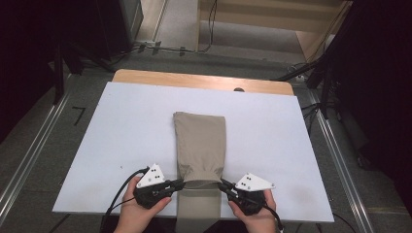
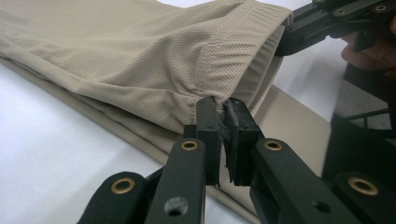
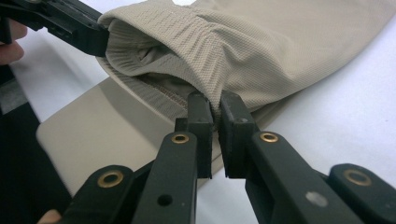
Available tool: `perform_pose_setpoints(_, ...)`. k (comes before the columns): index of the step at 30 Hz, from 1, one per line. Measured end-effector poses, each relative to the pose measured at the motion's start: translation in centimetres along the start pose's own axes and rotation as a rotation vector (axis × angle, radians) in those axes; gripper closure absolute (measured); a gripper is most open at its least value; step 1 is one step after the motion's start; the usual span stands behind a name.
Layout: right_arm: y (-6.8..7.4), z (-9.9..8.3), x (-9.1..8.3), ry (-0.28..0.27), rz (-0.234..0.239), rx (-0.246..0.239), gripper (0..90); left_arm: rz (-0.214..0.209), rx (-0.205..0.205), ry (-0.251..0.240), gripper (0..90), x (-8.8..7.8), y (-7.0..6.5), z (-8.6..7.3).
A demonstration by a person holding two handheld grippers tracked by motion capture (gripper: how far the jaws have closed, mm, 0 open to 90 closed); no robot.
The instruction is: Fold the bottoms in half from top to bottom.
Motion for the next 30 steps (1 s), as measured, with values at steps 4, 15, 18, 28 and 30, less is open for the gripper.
perform_pose_setpoints(4, 0.6, -0.3, -0.6, -0.002, 0.013, -0.002, 82.7, -0.009, -0.002, -0.003, 85.8, -0.5, -0.5, -0.2)
perform_pose_setpoints(15, 2.2, -1.0, -2.3, -0.003, 0.032, -0.017, 82.7, -0.041, -0.002, -0.002, 85.8, -1.6, -2.3, -0.7)
perform_pose_setpoints(18, 2.6, -1.2, -2.8, -0.004, 0.036, -0.017, 82.7, -0.048, -0.001, -0.003, 85.8, -1.9, -2.9, -0.9)
perform_pose_setpoints(28, 3.9, -1.8, -4.5, -0.009, 0.063, -0.017, 82.7, -0.079, 0.003, -0.002, 85.7, -3.1, -4.7, -1.4)
perform_pose_setpoints(30, 4.2, -1.9, -4.8, -0.011, 0.066, -0.012, 82.7, -0.085, 0.003, 0.001, 85.7, -3.3, -5.0, -1.4)
Point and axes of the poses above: each handheld gripper's, and its own axes: x roughly forward along the jaws, z roughly out of its top, y roughly to its left, the point moved 3 cm from there along x, roughly forward along the jaws, and after that the axes turned 11 degrees about -y, right-handed, at the moved point
